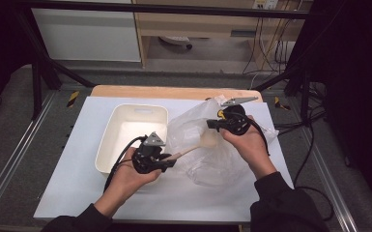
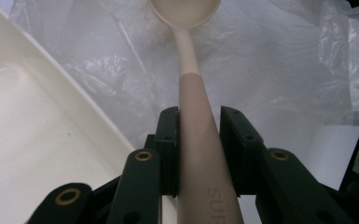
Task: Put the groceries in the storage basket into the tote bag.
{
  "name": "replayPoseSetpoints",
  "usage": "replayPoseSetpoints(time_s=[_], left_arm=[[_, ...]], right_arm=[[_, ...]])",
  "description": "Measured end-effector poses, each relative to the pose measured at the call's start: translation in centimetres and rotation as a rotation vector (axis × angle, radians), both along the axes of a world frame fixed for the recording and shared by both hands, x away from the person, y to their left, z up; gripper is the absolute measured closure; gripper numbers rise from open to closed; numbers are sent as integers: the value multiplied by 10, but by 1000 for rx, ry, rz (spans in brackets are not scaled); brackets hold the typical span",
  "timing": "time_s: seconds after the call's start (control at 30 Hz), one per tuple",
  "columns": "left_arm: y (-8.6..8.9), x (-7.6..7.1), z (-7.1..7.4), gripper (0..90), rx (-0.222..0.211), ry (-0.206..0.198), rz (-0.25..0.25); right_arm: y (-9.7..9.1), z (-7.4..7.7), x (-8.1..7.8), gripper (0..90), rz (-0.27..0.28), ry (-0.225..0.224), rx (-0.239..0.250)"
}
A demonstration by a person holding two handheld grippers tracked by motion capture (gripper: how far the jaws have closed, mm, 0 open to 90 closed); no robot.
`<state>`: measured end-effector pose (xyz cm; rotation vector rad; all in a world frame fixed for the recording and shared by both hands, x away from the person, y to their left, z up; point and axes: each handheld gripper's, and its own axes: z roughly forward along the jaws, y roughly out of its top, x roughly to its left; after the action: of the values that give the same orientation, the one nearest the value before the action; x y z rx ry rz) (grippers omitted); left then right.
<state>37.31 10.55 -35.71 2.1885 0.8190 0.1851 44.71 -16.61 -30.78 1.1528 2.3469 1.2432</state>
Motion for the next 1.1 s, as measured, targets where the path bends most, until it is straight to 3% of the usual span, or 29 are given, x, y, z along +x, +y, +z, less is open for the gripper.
replayPoseSetpoints(time_s=[0.4, 0.63, 0.9, 1.1], left_arm=[[-34, 7, -7, 689, 35, -33, 7], [-44, 11, -12, 689, -3, -41, 26], [-60, 11, -18, 689, -19, -58, 27], [-73, 10, -24, 689, -36, -95, 51]], right_arm=[[0, 1, -1, 900, 14, 2, -5], [1, 3, -1, 900, 21, 3, -7], [-3, 12, -2, 900, 19, -12, 3], [-4, 16, -3, 900, 19, -16, 9]])
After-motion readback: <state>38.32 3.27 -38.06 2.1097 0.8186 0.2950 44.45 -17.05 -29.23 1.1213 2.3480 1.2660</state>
